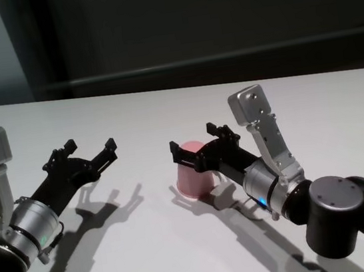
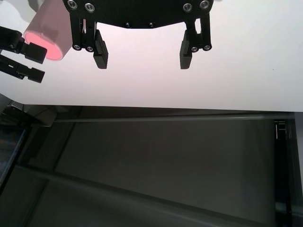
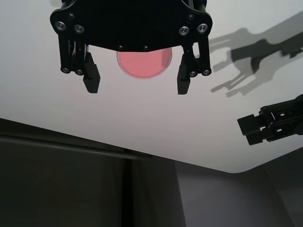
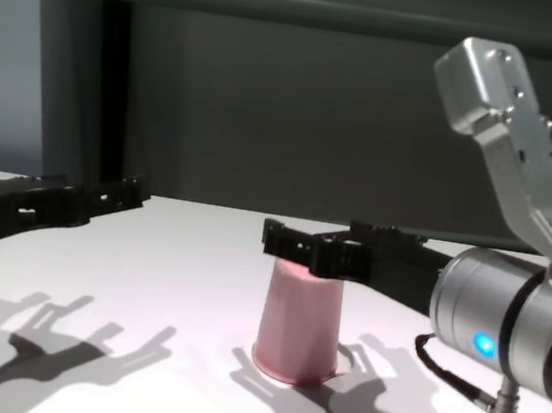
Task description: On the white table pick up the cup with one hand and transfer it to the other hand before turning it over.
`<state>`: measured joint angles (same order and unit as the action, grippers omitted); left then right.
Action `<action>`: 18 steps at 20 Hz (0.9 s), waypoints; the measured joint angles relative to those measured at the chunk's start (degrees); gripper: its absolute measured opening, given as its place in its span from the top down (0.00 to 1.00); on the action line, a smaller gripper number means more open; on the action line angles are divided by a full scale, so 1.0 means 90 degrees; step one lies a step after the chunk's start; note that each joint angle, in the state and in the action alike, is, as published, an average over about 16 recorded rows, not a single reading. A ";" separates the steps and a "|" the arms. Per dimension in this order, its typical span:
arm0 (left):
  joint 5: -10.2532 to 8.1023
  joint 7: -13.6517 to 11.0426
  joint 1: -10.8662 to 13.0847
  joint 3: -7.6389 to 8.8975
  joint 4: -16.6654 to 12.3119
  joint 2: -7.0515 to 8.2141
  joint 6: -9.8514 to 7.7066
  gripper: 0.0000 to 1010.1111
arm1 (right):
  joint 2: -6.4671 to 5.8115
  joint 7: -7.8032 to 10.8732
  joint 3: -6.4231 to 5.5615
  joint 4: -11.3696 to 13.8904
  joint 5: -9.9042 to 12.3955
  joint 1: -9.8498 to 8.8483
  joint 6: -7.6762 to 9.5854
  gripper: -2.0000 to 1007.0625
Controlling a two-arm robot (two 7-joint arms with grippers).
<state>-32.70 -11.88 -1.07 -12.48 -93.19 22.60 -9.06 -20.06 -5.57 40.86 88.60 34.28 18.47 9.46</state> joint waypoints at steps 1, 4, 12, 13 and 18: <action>0.0000 0.0000 0.0000 0.0000 0.0000 0.0000 0.0000 0.01 | -0.0004 0.0004 -0.0055 0.0027 0.0017 -0.0049 -0.0067 0.00; 0.0000 0.0000 0.0000 0.0000 0.0000 0.0000 0.0000 0.01 | -0.0034 -0.0017 -0.0215 0.0129 0.0044 -0.0216 -0.0263 0.00; 0.0000 0.0000 0.0000 0.0000 0.0000 0.0000 0.0000 0.01 | -0.0270 -0.0361 -0.0539 0.0532 -0.0144 -0.0795 -0.0561 0.00; 0.0000 0.0000 0.0000 0.0000 0.0000 0.0000 0.0000 0.01 | -0.0315 -0.0425 -0.0567 0.0596 -0.0192 -0.0876 -0.0566 0.00; 0.0000 0.0000 0.0000 0.0000 0.0000 0.0000 0.0000 0.01 | -0.0564 -0.0759 -0.0735 0.0938 -0.0433 -0.1325 -0.0587 0.01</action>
<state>-32.70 -11.88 -1.07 -12.48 -93.19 22.60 -9.06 -25.14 -12.40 34.25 97.04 30.38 6.54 4.17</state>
